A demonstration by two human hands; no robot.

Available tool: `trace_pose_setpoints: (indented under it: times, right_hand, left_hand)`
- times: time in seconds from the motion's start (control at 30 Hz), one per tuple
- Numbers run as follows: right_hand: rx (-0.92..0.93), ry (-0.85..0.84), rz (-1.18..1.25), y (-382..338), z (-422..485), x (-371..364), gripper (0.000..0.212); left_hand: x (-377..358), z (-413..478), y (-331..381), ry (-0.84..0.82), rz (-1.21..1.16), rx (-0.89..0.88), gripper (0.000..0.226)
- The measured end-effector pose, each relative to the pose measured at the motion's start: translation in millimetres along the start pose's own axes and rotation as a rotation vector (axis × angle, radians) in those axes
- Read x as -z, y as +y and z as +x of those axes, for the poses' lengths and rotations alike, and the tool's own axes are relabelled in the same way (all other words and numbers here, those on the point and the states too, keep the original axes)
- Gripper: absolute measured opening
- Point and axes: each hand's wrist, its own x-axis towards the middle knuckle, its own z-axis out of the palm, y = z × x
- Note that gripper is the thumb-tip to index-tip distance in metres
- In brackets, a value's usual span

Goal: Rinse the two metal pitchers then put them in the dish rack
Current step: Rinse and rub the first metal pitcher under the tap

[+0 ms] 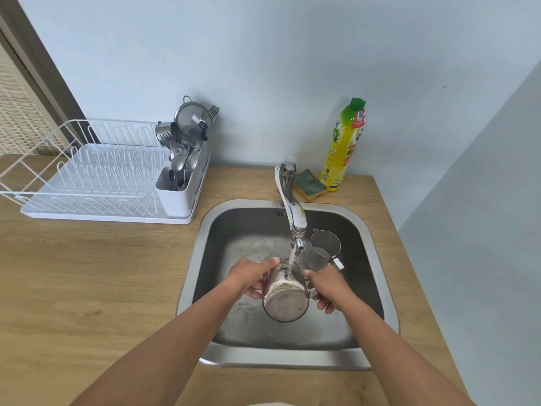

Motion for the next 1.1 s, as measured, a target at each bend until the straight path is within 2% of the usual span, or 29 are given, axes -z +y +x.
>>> trace_pose_setpoints:
  times: [0.17, 0.3, 0.63, 0.73, 0.87, 1.1]
  right_hand:
    - [0.029, 0.002, 0.0, -0.7, -5.2, 1.0, 0.041]
    - [0.084, 0.027, 0.034, 3.7, -9.4, 0.0, 0.032]
    - [0.183, 0.191, -0.042, 7.3, -16.3, 9.7, 0.025]
    - [0.226, 0.238, -0.087, 9.1, -16.0, 14.8, 0.023]
    - [0.263, 0.253, -0.036, 13.7, -15.0, 19.4, 0.018]
    - [0.316, 0.237, 0.263, 15.4, -7.7, 17.4, 0.015]
  left_hand:
    - [0.8, -3.5, 0.2, -0.034, -0.03, -0.036, 0.048]
    - [3.6, -4.5, -5.8, -0.158, -0.093, -0.075, 0.04]
    - [-9.3, -6.5, -14.8, -0.305, -0.194, -0.045, 0.066]
    - [-17.5, -8.2, -13.5, -0.34, -0.165, -0.059, 0.065]
    - [-25.3, -11.7, -10.9, -0.293, -0.127, -0.168, 0.059]
    - [-28.0, -20.7, 2.7, -0.03, -0.004, -0.434, 0.073]
